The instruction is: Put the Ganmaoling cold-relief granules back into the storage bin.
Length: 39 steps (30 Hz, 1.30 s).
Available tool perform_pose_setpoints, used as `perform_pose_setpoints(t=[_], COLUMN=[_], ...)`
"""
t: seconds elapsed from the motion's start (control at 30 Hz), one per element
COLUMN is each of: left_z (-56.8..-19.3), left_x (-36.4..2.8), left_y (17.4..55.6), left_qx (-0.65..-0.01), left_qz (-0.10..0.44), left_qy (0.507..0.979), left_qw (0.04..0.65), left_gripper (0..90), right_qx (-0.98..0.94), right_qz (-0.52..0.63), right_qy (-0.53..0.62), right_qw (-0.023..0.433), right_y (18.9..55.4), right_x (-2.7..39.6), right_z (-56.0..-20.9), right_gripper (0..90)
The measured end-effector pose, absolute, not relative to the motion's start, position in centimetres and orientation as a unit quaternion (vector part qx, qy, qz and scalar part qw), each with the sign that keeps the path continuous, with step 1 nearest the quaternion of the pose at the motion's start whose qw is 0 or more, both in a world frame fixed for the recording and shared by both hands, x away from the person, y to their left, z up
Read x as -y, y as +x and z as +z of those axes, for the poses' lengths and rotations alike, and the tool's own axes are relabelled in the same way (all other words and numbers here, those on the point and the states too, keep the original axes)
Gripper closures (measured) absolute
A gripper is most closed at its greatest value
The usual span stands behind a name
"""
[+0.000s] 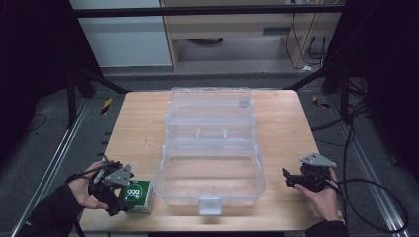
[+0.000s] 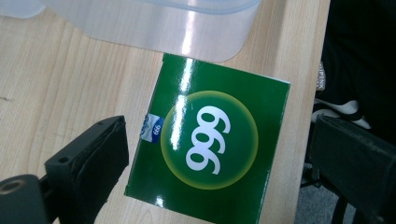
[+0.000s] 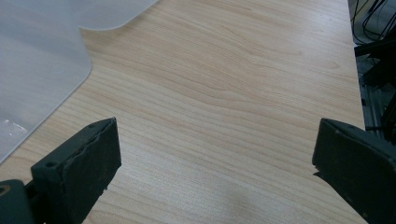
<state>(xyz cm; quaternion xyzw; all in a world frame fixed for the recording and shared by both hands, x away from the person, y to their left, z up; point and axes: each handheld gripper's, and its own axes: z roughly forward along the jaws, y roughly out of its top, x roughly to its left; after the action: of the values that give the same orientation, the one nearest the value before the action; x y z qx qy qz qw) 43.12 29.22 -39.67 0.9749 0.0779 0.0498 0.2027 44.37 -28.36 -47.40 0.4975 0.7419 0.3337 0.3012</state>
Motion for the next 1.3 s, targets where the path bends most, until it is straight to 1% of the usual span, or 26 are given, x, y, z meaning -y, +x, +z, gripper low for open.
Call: perform_pose_setpoints(t=[0.43,0.8,1.17,1.3], left_z=[-41.2,-41.2,-42.7,-43.5], left_x=[-28.8,-28.6,-28.4,-28.7], left_y=[43.5,43.8,44.2,44.4], left_qx=[-0.070,-0.067,-0.065,-0.071], left_qz=[0.046,0.052,0.035,0.031], left_qy=[0.978,0.976,0.981,0.980], left_qw=[0.192,0.200,0.179,0.183], left_gripper=[2.7,2.8,2.0,1.7], right_qx=[-0.751,-0.755,-0.760,-0.763], right_qz=[0.324,0.321,0.316,0.315], right_qy=[0.495,0.492,0.490,0.487], right_qw=[0.294,0.291,0.286,0.286], right_y=[44.5,44.5,44.5,44.6], right_x=[28.2,28.1,28.0,27.9], right_z=[-47.7,-47.8,-47.9,-48.0], right_gripper=[1.1,1.1,0.8,0.8])
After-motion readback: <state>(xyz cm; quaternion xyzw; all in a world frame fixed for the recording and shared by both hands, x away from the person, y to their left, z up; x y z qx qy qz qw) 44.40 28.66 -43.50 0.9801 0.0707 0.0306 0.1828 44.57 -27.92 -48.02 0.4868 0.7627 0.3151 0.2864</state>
